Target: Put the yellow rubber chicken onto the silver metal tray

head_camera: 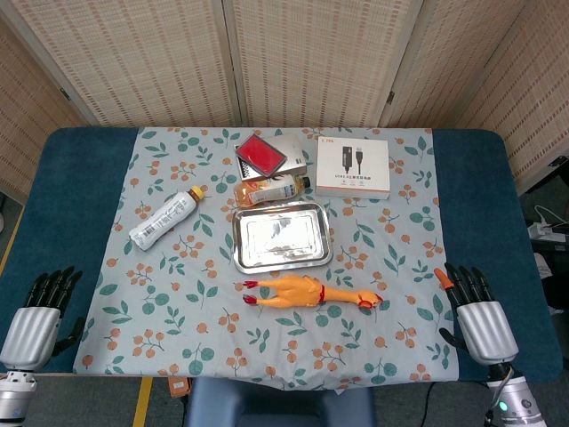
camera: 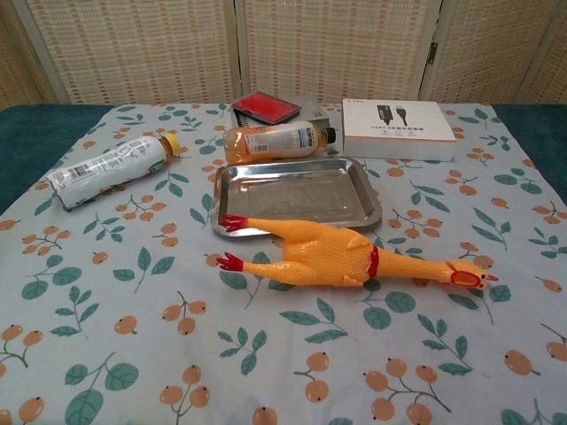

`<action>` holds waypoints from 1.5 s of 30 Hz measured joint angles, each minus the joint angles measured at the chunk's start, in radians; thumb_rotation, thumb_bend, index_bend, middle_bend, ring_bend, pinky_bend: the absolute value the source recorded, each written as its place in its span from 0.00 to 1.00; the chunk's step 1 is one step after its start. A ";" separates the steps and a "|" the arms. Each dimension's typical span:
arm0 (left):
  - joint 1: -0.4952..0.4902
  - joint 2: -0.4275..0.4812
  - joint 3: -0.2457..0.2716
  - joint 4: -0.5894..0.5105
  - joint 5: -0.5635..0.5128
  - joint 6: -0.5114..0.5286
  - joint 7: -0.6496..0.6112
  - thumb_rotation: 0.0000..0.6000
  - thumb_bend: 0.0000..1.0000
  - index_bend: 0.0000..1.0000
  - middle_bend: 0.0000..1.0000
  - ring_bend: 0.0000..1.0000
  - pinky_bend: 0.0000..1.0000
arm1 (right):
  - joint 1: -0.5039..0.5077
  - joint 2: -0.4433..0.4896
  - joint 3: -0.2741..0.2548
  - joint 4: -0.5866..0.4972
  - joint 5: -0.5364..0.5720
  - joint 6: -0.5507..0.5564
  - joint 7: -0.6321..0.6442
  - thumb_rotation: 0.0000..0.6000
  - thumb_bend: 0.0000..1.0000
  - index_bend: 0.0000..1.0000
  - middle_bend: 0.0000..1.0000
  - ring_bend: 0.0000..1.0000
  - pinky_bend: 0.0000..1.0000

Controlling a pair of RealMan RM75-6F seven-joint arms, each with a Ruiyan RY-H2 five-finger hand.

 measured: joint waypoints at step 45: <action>0.006 0.024 -0.017 0.045 0.006 0.005 -0.167 1.00 0.44 0.00 0.00 0.00 0.01 | 0.386 -0.569 0.217 0.092 0.531 -0.368 -0.585 1.00 0.13 0.66 0.19 0.05 0.07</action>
